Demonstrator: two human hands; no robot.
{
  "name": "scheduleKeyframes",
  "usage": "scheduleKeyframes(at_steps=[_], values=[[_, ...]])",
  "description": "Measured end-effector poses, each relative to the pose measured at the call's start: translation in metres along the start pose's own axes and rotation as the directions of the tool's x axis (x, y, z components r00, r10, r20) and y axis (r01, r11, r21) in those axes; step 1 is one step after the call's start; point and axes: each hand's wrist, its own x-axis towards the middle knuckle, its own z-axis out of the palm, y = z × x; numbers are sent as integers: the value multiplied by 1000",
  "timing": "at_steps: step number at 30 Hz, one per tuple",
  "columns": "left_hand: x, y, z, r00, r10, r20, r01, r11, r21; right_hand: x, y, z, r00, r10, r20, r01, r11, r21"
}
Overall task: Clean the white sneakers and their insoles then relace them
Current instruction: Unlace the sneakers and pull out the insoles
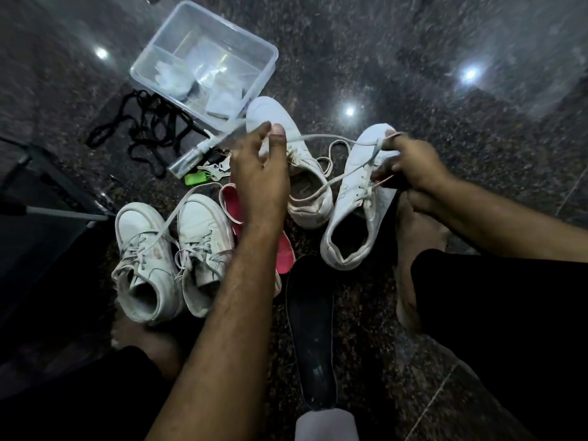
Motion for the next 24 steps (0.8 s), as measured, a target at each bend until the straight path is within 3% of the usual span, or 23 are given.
scheduleKeyframes(at_steps=[3, 6, 10, 12, 14, 16, 18, 20, 22, 24], values=[[-6, -6, 4, 985, -95, 141, 91, 995, 41, 2, -11, -5, 990, 45, 137, -77, 967, 244], [-23, -2, 17, 934, -85, 348, 76, 996, 39, -7, -28, -4, 943, -67, 327, -34, 955, 293], [-44, -7, 37, 855, -108, 508, 39, 989, 145, -9, -44, 2, 898, -207, 388, 51, 925, 377], [-52, -10, 42, 816, -188, 547, 130, 981, 142, -6, -48, 3, 882, -250, 398, 61, 901, 430], [-60, -10, 45, 776, -223, 590, 234, 970, 59, -2, -46, 6, 885, -299, 357, 192, 933, 305], [-60, -11, 45, 772, -194, 605, 101, 978, 185, 2, -41, 8, 902, -330, 279, 358, 932, -53], [-54, -16, 41, 790, -120, 602, -205, 873, 443, 7, -32, 4, 914, -311, 260, 404, 746, -530], [-48, -16, 34, 789, -113, 603, -357, 714, 602, 10, -19, -7, 911, -265, 317, 398, 359, -844], [-44, -14, 29, 806, -140, 575, -384, 616, 688, 4, -4, -14, 799, -355, 486, 548, 97, -831], [-40, -14, 26, 852, -104, 512, -351, 612, 708, -10, 12, -19, 643, -434, 631, 694, -19, -720]])
